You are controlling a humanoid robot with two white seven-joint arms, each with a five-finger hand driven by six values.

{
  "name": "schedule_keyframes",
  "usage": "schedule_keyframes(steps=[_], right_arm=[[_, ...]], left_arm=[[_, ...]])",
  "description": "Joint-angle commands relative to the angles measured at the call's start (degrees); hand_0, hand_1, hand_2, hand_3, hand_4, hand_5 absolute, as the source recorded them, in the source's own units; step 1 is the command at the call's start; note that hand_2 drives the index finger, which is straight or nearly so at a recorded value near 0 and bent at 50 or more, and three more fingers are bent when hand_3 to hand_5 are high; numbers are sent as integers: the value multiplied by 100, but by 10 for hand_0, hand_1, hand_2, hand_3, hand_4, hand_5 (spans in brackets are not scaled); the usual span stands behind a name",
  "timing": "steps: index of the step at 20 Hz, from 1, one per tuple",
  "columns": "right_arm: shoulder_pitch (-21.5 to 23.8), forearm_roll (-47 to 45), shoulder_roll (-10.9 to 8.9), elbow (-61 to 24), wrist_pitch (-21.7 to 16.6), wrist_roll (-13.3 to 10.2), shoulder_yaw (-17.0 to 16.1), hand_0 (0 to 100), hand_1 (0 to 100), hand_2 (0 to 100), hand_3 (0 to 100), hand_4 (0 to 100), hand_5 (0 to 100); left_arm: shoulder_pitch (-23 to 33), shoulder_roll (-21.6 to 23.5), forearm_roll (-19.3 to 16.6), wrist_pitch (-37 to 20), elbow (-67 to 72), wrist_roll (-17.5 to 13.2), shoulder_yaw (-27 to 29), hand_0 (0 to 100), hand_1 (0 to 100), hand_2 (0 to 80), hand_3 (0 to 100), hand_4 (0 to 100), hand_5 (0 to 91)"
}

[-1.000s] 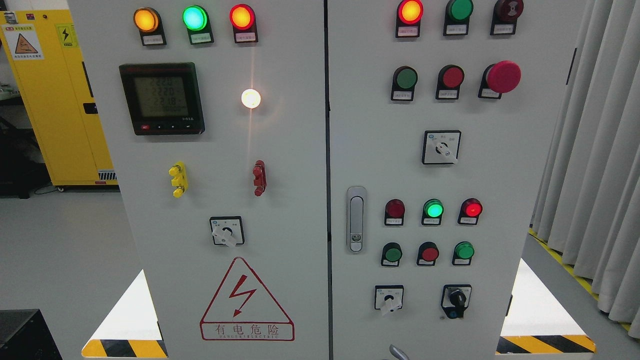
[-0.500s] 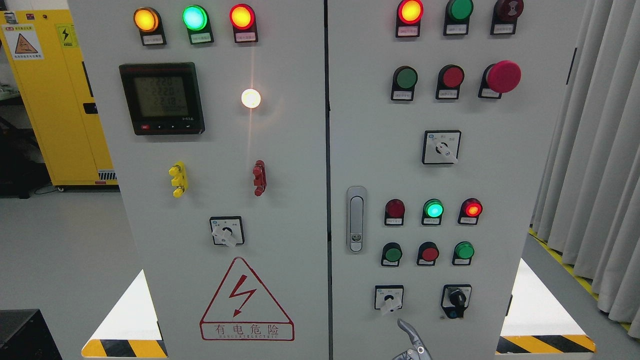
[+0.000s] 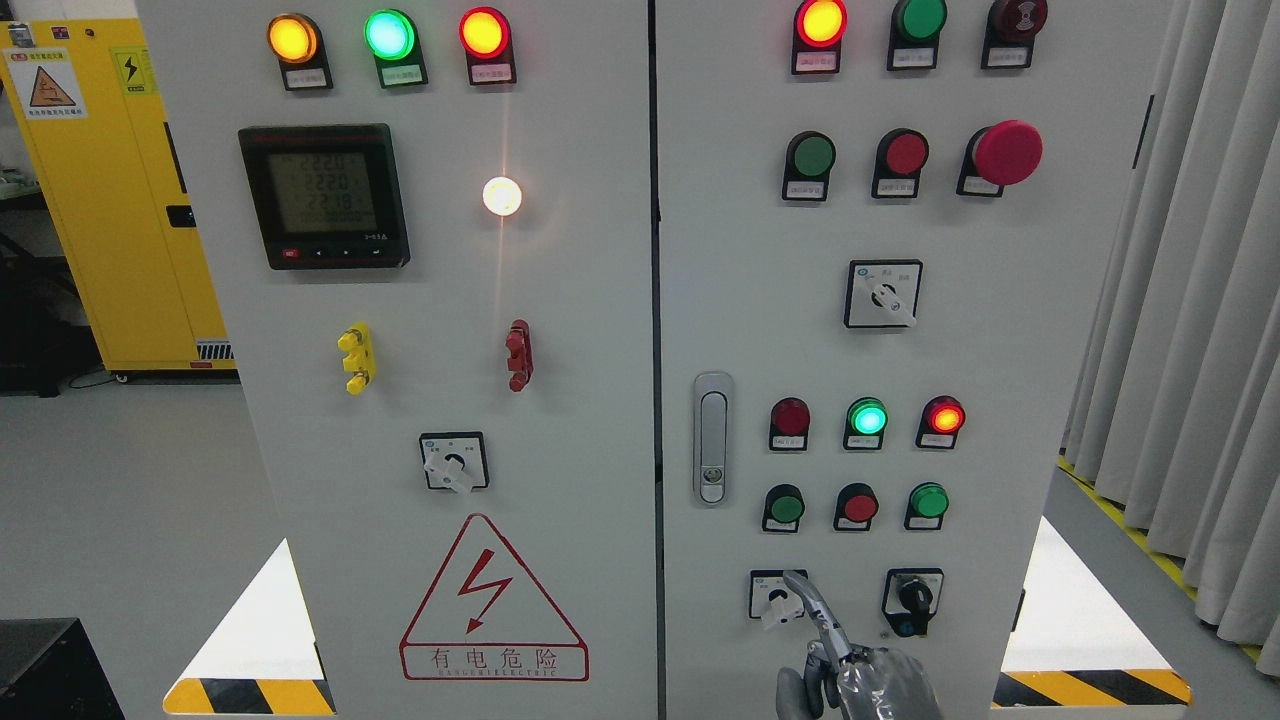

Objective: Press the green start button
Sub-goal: 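Raise the right hand toward the lower row of push buttons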

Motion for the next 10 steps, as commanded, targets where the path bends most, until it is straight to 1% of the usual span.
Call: schedule_keyframes(steps=[1,5,10], right_arm=[[-442,336,8,476,17,2,-168,862,949,0,1000,1000,1000],[-627,336,8,730,44,2,-204,904,943,1,1000,1000,1000],[-741,336,8,863,53,11,-204,926,936,1,1000,1000,1000]], left_arm=[[-2,0,0,-3,1,2,0,120,556,0,0,0,0],[-2,0,0,-3,1,2,0,120,556,0,0,0,0],[-2,0,0,-3,1,2,0,120,556,0,0,0,0]])
